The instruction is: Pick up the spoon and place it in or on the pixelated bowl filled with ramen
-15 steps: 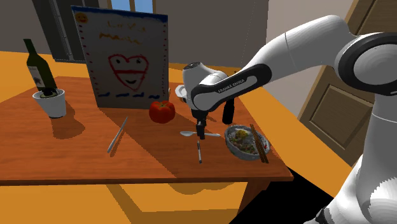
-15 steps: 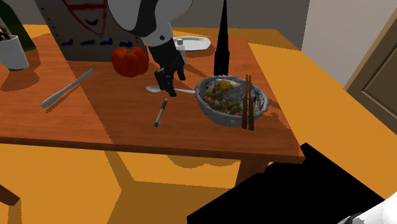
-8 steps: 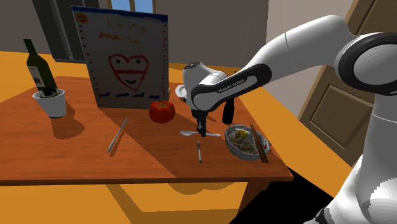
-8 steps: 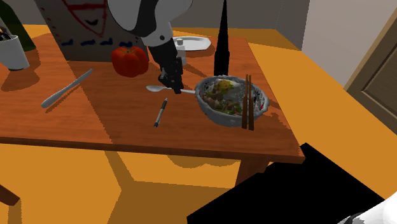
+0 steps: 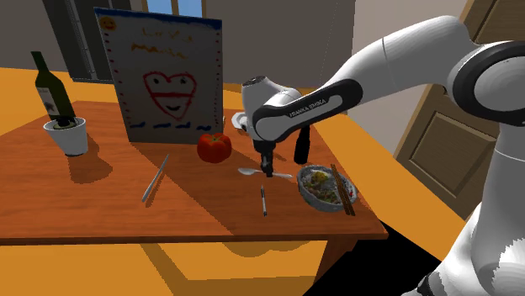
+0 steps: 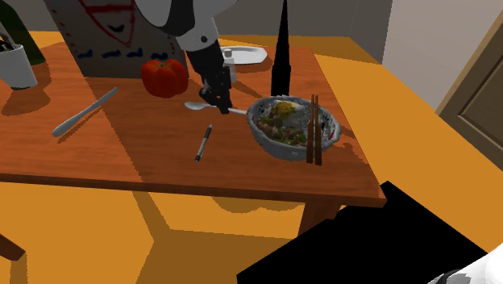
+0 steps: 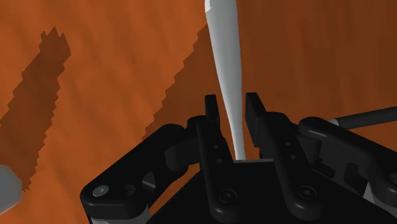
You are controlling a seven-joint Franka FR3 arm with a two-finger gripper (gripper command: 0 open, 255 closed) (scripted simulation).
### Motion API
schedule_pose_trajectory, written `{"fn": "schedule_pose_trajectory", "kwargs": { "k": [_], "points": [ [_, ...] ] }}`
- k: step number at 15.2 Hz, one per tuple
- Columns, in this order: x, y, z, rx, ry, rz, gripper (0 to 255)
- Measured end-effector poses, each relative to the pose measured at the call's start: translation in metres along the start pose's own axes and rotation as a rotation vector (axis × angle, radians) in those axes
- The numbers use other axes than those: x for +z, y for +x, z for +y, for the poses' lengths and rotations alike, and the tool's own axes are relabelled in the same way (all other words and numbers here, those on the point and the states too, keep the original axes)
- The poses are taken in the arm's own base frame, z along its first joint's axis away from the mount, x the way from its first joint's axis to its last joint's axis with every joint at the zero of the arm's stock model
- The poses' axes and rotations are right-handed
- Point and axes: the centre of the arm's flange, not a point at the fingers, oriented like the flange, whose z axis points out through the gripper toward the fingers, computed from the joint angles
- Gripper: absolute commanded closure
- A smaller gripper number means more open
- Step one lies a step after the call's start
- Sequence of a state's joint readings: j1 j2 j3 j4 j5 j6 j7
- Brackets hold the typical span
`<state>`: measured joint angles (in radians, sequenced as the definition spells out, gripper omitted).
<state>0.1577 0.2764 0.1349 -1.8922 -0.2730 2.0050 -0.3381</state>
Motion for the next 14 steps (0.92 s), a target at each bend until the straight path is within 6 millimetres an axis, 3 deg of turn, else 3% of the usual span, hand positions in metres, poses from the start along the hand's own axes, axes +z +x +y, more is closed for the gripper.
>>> {"fn": "schedule_pose_trajectory", "kwargs": {
  "k": [14],
  "points": [
    [-0.071,-0.016,0.010,0.000,0.000,0.000,255]
  ]
}}
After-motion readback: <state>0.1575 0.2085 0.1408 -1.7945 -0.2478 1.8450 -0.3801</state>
